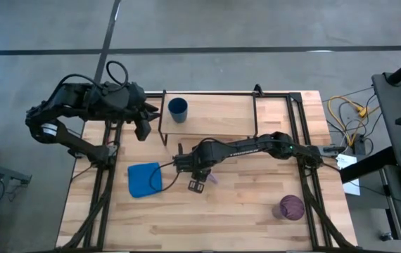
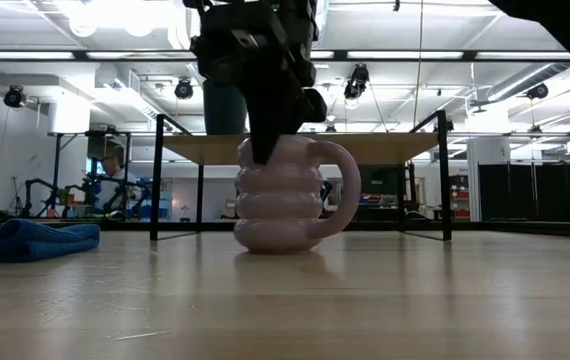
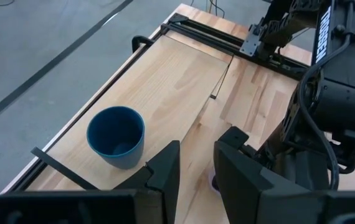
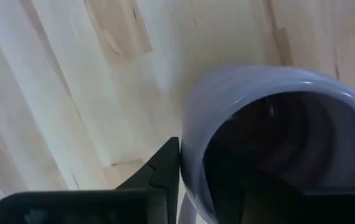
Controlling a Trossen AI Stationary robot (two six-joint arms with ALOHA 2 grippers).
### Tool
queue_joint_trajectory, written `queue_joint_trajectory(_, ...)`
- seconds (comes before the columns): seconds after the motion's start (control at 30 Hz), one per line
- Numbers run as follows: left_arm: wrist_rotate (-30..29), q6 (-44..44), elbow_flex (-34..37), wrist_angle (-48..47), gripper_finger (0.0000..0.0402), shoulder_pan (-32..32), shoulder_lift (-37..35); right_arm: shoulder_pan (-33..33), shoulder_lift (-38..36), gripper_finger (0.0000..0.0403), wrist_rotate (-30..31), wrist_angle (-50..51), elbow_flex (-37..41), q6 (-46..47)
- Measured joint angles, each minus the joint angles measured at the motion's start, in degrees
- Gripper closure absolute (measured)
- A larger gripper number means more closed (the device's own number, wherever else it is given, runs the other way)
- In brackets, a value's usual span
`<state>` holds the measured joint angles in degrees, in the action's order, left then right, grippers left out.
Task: Stack small to large cups/mugs on shelf
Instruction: Put the light purple mug on the shelf
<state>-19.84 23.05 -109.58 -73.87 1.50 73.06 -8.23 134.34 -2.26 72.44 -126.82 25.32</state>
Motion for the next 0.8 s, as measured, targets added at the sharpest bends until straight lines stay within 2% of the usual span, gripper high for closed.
queue_joint_trajectory(0.17, -0.01, -0.01, 0.00, 0.04, 0.0318, 0.00, 0.02, 0.00, 0.06, 0.0380, -0.42, 0.41, -0.78, -1.10)
queue_joint_trajectory(0.33, -0.07, -1.82, 0.00, 0.12, 0.0318, 0.00, 0.02, -0.19, 0.17, 0.0380, -2.63, 1.52, -3.13, -1.77)
queue_joint_trajectory(0.5, -0.45, -2.51, 0.01, 0.13, 0.0318, 0.00, 0.02, -1.28, 0.06, 0.0380, -3.94, 9.50, -8.20, -1.86)
queue_joint_trajectory(0.63, -1.77, -2.54, 0.10, 0.07, 0.0318, 0.02, 0.02, -2.24, -4.20, 0.0381, -5.64, 11.63, -7.39, -1.75)
queue_joint_trajectory(0.8, -1.85, -2.54, 0.10, 0.04, 0.0318, 0.02, 0.02, -3.21, -9.71, 0.0381, -3.06, 13.55, -7.85, 0.87)
